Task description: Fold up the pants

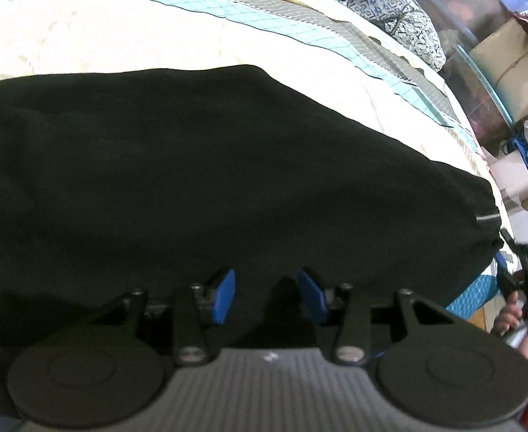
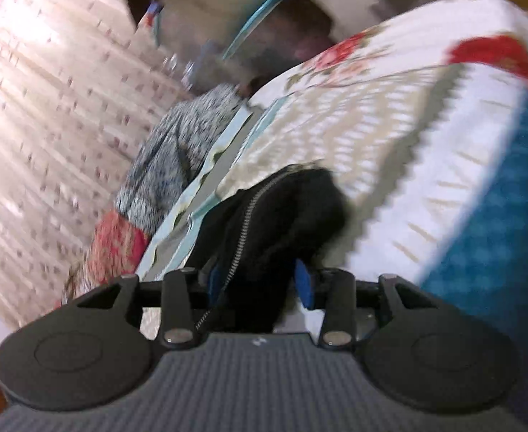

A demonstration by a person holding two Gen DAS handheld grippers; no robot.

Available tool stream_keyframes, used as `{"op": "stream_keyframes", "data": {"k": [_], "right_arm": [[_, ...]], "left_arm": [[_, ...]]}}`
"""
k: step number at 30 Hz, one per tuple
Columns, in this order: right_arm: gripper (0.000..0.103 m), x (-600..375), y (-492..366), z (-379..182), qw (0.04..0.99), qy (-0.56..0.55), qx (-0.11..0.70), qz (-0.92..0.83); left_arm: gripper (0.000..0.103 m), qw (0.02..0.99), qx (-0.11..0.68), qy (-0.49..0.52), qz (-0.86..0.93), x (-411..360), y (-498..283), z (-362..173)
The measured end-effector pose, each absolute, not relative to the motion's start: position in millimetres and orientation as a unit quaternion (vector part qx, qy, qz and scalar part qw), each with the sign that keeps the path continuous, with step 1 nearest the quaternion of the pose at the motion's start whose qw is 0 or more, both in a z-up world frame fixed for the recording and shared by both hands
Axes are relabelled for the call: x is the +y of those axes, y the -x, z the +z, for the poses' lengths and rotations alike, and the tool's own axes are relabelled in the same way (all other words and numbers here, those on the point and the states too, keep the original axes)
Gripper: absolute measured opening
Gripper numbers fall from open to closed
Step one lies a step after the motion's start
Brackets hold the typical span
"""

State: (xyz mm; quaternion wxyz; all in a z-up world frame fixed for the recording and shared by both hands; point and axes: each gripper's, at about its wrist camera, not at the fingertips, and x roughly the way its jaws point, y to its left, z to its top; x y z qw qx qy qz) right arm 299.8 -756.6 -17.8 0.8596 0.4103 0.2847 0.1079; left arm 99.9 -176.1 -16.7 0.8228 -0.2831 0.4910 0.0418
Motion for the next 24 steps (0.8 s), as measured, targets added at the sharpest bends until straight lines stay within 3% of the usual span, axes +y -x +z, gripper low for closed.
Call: {"op": "stream_keyframes", "data": {"k": [7, 10, 11, 12, 14, 18, 24], "right_arm": [[0.061, -749, -328, -15, 0.855, -0.403, 0.313, 0.094], [0.06, -733, -357, -16, 0.873, -0.36, 0.318, 0.084], [0.045, -728, -364, -17, 0.88, -0.337, 0.324, 0.088], [0.016, -722, -368, -15, 0.884, -0.316, 0.333, 0.084], [0.014, -714, -371, -8, 0.877, -0.313, 0.352, 0.093], [0.014, -682, -350, 30, 0.917, -0.23, 0.301, 0.127], [0.016, -576, -283, 49, 0.932, 0.03, 0.238, 0.273]], "left_arm": [[0.044, 0.824, 0.49, 0.283, 0.035, -176, -99, -18], [0.044, 0.824, 0.485, 0.291, 0.035, -175, -97, -18], [0.044, 0.824, 0.484, 0.294, 0.036, -175, -97, -18], [0.044, 0.824, 0.483, 0.295, 0.037, -174, -96, -17], [0.044, 0.826, 0.478, 0.295, 0.041, -172, -93, -14], [0.044, 0.831, 0.46, 0.308, 0.05, -163, -87, -8], [0.044, 0.831, 0.443, 0.334, 0.039, -159, -81, -8]]}}
